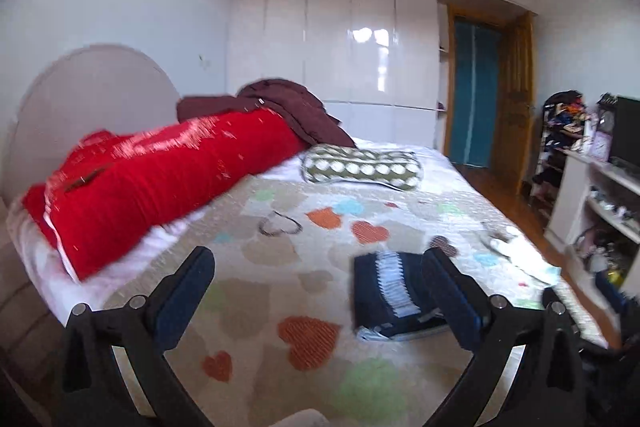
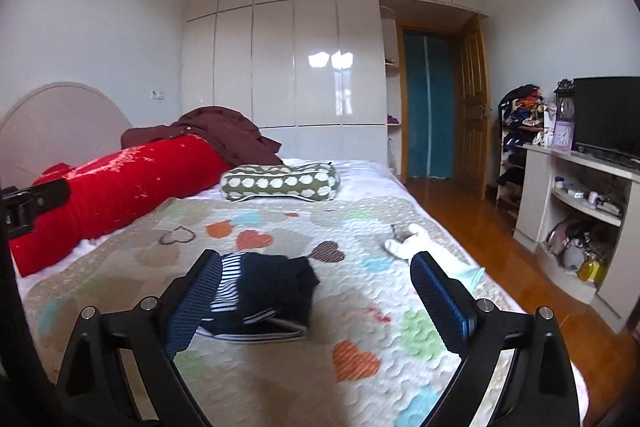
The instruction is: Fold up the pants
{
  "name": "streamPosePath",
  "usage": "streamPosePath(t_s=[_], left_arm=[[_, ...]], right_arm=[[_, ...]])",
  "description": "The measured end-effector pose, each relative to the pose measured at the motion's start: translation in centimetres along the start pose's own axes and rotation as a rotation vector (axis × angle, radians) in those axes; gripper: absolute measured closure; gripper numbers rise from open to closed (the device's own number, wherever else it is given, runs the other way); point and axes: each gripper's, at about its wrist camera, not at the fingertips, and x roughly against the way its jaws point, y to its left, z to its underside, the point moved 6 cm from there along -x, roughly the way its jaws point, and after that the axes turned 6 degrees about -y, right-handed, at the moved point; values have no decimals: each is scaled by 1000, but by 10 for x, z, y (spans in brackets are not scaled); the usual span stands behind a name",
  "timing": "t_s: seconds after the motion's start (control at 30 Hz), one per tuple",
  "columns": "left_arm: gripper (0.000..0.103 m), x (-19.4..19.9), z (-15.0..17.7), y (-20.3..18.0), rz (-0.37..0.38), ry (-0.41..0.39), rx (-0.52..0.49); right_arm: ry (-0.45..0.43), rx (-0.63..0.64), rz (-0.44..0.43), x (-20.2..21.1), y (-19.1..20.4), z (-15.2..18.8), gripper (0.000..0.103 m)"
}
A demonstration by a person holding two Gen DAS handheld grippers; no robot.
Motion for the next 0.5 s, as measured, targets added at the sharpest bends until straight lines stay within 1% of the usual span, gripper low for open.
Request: streamPosePath(t_s=[0.1, 0.2, 0.23, 0.3, 0.4, 0.5], left_arm=[[0, 2, 9, -2, 26, 46, 20], [0, -6, 22, -3, 35, 100, 16], [0, -11, 28, -1, 35, 124, 21], [0, -18, 40, 0, 32, 167, 28], [0, -30, 58, 0, 25, 232, 32], [0, -42, 74, -3, 28, 282, 25]], right_arm=[[39, -30, -35, 5, 7, 9, 5], [133, -54, -44, 1, 10, 24, 5], [184, -67, -64, -5, 12, 32, 5], [244, -101, -92, -9, 14, 45, 5], [299, -143, -95, -16, 11, 58, 6], [317, -159, -65, -18, 8, 63, 6]])
